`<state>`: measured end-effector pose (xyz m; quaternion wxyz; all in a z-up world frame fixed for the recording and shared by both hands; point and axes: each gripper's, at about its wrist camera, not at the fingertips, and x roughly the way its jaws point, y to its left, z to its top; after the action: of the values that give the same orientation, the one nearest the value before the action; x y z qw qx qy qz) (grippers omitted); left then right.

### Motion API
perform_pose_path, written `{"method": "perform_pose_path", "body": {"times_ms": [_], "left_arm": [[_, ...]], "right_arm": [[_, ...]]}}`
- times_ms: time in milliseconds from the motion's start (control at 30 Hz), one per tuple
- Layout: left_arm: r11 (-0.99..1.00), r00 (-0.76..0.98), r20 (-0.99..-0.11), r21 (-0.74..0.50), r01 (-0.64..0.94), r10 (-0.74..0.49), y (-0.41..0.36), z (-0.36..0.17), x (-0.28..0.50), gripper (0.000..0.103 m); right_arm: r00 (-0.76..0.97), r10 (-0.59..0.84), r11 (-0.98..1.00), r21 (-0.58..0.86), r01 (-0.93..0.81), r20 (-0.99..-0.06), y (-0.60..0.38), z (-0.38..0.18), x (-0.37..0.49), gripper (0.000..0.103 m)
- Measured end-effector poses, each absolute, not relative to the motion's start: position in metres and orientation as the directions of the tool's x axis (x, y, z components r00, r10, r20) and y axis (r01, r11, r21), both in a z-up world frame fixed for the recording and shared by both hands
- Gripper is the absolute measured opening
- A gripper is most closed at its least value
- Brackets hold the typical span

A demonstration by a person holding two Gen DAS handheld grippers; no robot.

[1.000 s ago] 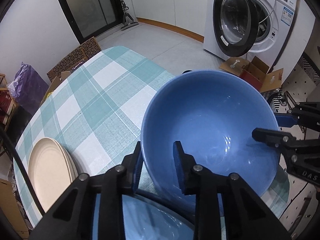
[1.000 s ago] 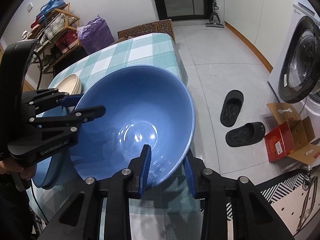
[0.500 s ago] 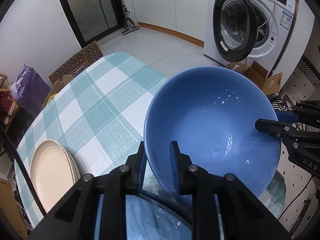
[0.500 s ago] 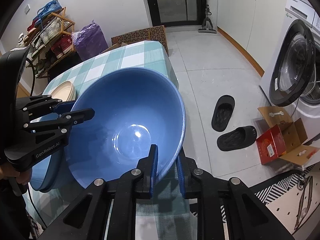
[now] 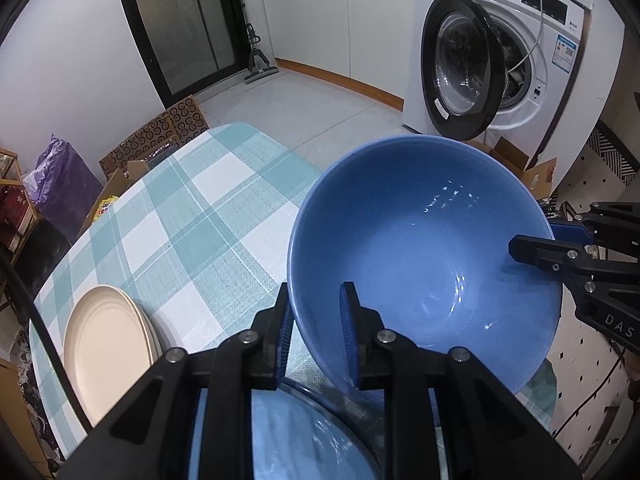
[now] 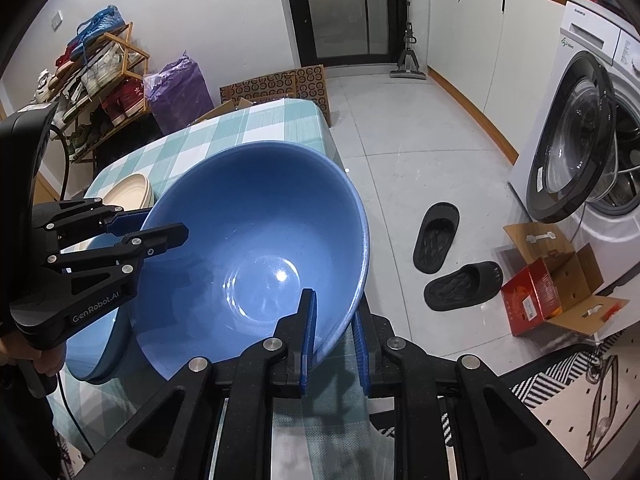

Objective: Organize plates and bowls
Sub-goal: 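Lift the darker blue bowl off the table with both tools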

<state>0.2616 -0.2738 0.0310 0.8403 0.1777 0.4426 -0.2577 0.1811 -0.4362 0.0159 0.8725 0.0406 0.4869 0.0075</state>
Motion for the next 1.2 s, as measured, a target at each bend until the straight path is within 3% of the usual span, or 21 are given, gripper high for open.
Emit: {"method": "perform_pose_path", "body": {"times_ms": [1200], "left_arm": [[0.849, 0.617, -0.714, 0.061, 0.525, -0.331, -0.220, 0.109, 0.209, 0.021]], "right_arm": [[0.658, 0.020, 0.999, -0.002, -0.032, -0.752, -0.381, 0.130, 0.119, 0.018]]}}
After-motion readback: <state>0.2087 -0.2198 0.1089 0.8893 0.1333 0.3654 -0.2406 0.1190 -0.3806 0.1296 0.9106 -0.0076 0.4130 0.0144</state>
